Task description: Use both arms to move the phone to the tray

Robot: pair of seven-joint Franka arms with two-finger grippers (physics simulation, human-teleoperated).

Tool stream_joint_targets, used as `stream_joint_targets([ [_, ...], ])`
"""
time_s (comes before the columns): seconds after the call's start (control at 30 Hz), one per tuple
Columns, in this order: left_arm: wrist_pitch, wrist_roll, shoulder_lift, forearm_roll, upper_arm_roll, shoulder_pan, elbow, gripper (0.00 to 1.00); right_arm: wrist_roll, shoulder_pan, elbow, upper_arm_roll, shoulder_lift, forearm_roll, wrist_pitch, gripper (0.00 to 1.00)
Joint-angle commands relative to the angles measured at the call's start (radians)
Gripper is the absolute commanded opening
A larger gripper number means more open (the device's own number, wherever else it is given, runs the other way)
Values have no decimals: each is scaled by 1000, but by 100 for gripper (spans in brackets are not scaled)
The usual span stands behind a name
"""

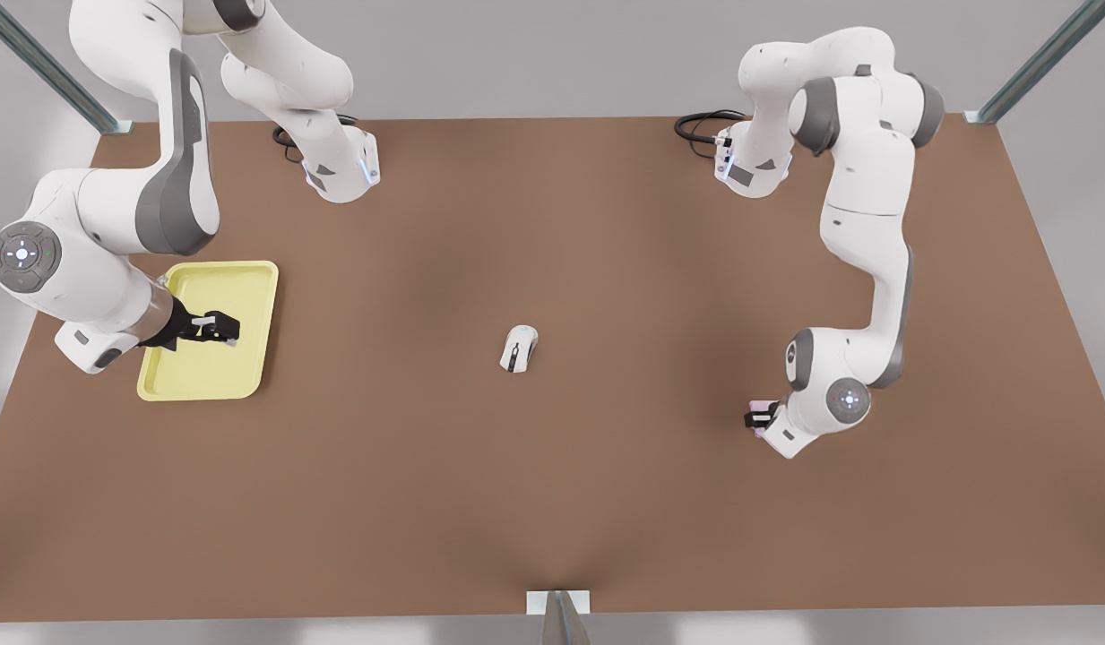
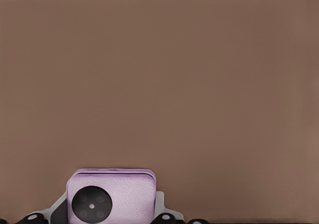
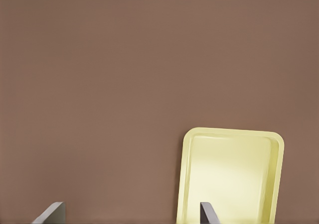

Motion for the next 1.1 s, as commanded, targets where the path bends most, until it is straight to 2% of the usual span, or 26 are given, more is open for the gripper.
stream_joint_targets([
  [0.0,-56,-172,-36,-7,0,-48,1,75,-1,0,1,0,-2,1,-2,100],
  [0.07,-157,-276,-78,-3,1,-145,46,75,-2,0,1,-1,0,1,0,100],
  [0.13,-327,-465,2,3,3,-263,258,75,-2,-1,1,-1,0,1,0,100],
  [0.23,-329,-651,94,2,4,-410,425,75,-2,0,1,0,0,1,-2,100],
  [0.4,-323,-876,291,-64,10,-531,729,75,-1,0,4,-1,1,1,-2,100],
  [0.57,-151,-890,309,-182,3,-585,737,76,-1,0,4,-1,1,2,0,100],
  [0.67,-13,-922,364,-248,1,-577,774,76,-1,0,4,0,1,2,0,100],
  [0.9,36,-896,427,-271,4,-608,781,76,4,2,13,0,7,2,0,100],
  [0.93,42,-872,429,-271,4,-609,781,80,6,2,19,0,13,1,-3,100],
  [0.97,44,-865,429,-271,4,-609,781,100,6,2,20,0,16,1,-5,100],
  [1.07,38,-870,426,-273,-8,-609,781,100,7,6,22,0,16,1,-5,100],
])
